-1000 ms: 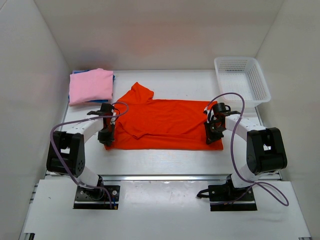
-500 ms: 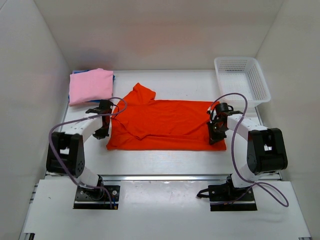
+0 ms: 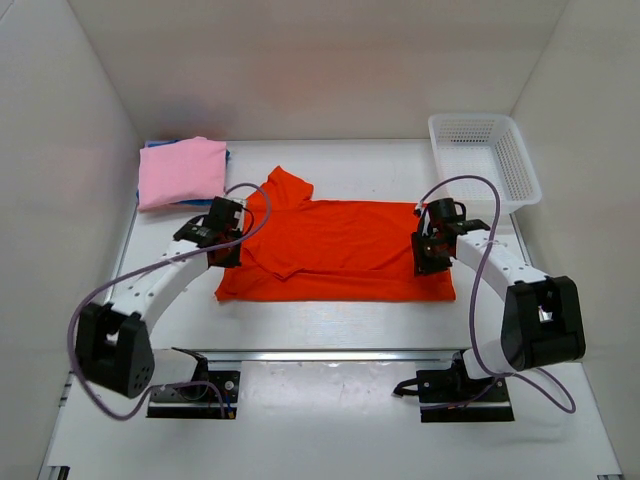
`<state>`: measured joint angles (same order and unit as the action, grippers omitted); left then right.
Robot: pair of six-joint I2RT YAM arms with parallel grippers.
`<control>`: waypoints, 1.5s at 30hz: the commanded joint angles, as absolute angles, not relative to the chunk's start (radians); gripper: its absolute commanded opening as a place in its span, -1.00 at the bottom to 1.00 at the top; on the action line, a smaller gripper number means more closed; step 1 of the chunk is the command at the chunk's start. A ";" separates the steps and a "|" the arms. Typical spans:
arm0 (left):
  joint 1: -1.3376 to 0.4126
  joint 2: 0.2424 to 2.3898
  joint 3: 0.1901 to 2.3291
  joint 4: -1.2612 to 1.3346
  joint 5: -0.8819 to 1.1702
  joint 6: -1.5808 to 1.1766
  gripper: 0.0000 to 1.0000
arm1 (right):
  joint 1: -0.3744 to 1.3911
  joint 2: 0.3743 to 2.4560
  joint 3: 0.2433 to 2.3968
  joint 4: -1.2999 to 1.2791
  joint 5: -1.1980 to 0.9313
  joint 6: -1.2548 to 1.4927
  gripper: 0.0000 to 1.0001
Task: Fold and stack the t-shirts
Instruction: Grap the side of the flattened tshirt furthest away from the robot with both arms
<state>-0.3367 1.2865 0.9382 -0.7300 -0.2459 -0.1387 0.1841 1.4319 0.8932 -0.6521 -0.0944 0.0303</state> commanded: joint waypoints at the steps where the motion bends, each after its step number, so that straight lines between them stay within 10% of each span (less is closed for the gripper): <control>1: -0.353 1.364 0.902 -0.668 -0.167 -0.215 -0.73 | 0.199 1.425 0.916 -0.615 -0.092 0.098 -0.50; 28: -0.324 1.534 0.802 -0.693 -0.227 -0.134 -0.64 | 0.069 1.537 0.807 -0.491 -0.034 0.167 -0.40; 45: -0.247 1.447 0.807 -0.776 -0.176 -0.051 -0.91 | 0.199 1.513 0.740 -0.586 -0.112 0.185 -0.38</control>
<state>-0.2817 1.5024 0.8181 -0.7254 -0.1646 -0.0883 0.1768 1.5036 0.7994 -0.4927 -0.0921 0.1654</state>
